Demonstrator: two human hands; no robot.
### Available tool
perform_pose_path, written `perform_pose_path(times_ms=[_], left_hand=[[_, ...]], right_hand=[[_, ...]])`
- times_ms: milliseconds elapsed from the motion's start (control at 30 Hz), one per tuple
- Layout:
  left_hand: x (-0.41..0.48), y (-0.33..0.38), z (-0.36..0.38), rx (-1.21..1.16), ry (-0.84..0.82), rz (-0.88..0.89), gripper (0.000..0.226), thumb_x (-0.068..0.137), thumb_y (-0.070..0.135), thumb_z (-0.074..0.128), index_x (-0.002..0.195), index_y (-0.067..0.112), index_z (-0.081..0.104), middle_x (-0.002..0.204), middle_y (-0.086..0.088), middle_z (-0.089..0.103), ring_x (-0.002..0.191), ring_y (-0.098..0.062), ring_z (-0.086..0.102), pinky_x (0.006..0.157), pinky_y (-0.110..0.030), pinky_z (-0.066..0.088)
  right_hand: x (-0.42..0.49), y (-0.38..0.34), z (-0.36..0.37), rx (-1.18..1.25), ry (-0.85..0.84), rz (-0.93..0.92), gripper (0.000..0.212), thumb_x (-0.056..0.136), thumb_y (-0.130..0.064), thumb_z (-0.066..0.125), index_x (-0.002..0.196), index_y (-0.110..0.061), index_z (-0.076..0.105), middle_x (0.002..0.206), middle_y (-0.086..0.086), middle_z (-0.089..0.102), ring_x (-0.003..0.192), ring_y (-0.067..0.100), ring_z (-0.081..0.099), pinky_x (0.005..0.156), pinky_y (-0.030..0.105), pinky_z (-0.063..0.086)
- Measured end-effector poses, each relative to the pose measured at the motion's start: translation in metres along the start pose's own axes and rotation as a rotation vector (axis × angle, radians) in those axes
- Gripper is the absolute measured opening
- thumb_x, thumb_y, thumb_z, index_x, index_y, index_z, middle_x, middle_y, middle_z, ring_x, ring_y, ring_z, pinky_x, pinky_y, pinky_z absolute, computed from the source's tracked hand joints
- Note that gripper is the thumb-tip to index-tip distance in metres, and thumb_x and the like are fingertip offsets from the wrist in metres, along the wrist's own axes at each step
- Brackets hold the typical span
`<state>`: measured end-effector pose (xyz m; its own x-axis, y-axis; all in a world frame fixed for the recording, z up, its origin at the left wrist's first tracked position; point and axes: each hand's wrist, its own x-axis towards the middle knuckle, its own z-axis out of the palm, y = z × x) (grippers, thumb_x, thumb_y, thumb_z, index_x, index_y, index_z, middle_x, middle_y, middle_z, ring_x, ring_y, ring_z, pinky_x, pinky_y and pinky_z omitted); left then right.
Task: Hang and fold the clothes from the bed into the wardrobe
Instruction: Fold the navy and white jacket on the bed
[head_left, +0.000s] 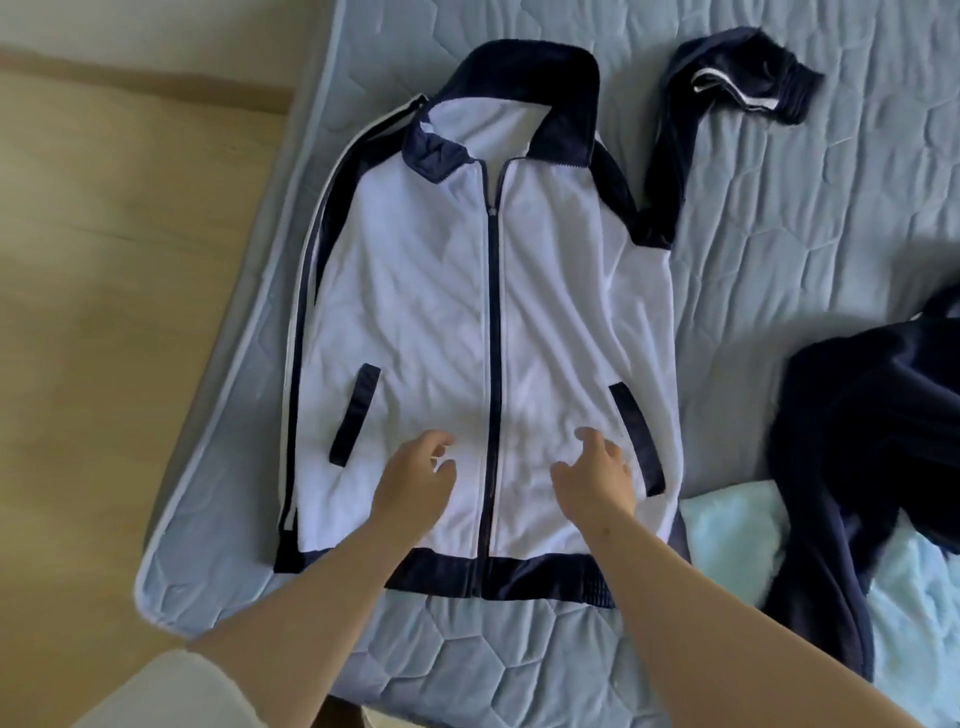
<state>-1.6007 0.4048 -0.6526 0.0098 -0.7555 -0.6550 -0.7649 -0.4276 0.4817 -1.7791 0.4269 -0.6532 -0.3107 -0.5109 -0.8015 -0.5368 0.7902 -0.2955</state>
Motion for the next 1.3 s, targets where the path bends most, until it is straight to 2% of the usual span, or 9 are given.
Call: perform_pose_path(times_ms=[167,300,400,533,667,867,1033,1200,1300], left_hand=[[0.026,-0.046,-0.075,-0.02,0.293,-0.12,0.031,0.089,-0.004,0.038,0.108,0.008,0.06,0.114,-0.01,0.053,0.085,-0.019,0.048,0.064,-0.026,0.041],[0.056,-0.09,-0.117,-0.025,0.415,-0.372,0.028,0.085,-0.005,0.044,0.111,0.003,0.049,0.125,-0.018,0.047,0.103,-0.033,0.051,0.081,-0.037,0.041],[0.077,-0.12,-0.132,-0.042,0.22,-0.401,0.042,0.085,-0.002,0.05,0.127,0.0,0.047,0.13,-0.018,0.05,0.115,-0.032,0.051,0.09,-0.034,0.04],[0.093,-0.144,-0.133,0.034,-0.186,-0.241,0.035,0.085,-0.002,0.048,0.119,0.005,0.051,0.116,-0.017,0.056,0.094,-0.026,0.054,0.071,-0.026,0.041],[0.094,-0.156,-0.131,-0.048,-0.405,-0.198,0.029,0.087,0.018,0.059,0.114,0.012,0.052,0.11,-0.001,0.056,0.096,-0.018,0.054,0.078,-0.022,0.04],[0.071,-0.164,-0.162,-0.141,-0.123,-0.188,0.019,0.087,0.015,0.052,0.073,0.022,0.041,0.07,0.002,0.05,0.061,-0.014,0.047,0.05,-0.025,0.031],[0.058,-0.167,-0.234,-0.007,0.248,-0.134,0.017,0.088,0.018,0.056,0.086,0.018,0.039,0.077,-0.001,0.05,0.071,-0.025,0.047,0.062,-0.03,0.03],[0.041,-0.153,-0.299,0.538,0.146,-0.088,0.019,0.078,0.016,0.058,0.074,0.02,0.039,0.069,0.003,0.052,0.059,-0.02,0.048,0.049,-0.025,0.032],[0.039,-0.129,-0.321,0.535,0.071,-0.119,0.019,0.08,0.02,0.057,0.068,0.019,0.043,0.068,0.001,0.052,0.058,-0.019,0.048,0.05,-0.025,0.032]], right_hand=[[-0.012,-0.044,0.04,0.14,-0.071,0.093,0.04,0.09,-0.017,0.043,0.129,-0.018,0.045,0.124,0.005,0.055,0.106,0.027,0.055,0.098,0.043,0.043],[-0.019,-0.078,0.088,0.238,-0.09,0.14,0.035,0.091,-0.017,0.045,0.127,-0.017,0.048,0.083,-0.004,0.054,0.068,0.015,0.053,0.06,0.025,0.041],[-0.022,-0.101,0.126,0.303,-0.076,0.163,0.032,0.092,-0.018,0.044,0.124,-0.016,0.049,0.091,-0.002,0.056,0.071,0.015,0.052,0.058,0.026,0.04],[-0.028,-0.12,0.164,0.16,-0.039,0.157,0.039,0.092,-0.019,0.044,0.131,-0.018,0.045,0.132,0.005,0.04,0.092,0.025,0.059,0.074,0.035,0.05],[-0.03,-0.123,0.175,0.079,-0.007,0.133,0.036,0.093,-0.02,0.044,0.129,-0.018,0.047,0.132,0.006,0.041,0.078,0.019,0.059,0.066,0.031,0.05],[-0.056,-0.115,0.174,0.1,-0.006,0.208,0.032,0.094,-0.015,0.043,0.124,-0.013,0.052,0.076,-0.008,0.05,0.057,0.004,0.045,0.044,0.019,0.031],[-0.083,-0.134,0.166,0.119,-0.078,0.157,0.027,0.093,-0.017,0.041,0.117,-0.014,0.053,0.077,-0.007,0.052,0.061,0.008,0.048,0.045,0.021,0.032],[-0.109,-0.16,0.143,0.279,-0.101,0.101,0.016,0.091,-0.016,0.045,0.103,-0.017,0.055,0.083,0.002,0.058,0.072,0.014,0.055,0.056,0.029,0.046],[-0.121,-0.172,0.122,0.404,-0.095,0.092,0.01,0.091,-0.014,0.046,0.094,-0.016,0.055,0.08,0.001,0.058,0.069,0.016,0.053,0.053,0.024,0.04]])
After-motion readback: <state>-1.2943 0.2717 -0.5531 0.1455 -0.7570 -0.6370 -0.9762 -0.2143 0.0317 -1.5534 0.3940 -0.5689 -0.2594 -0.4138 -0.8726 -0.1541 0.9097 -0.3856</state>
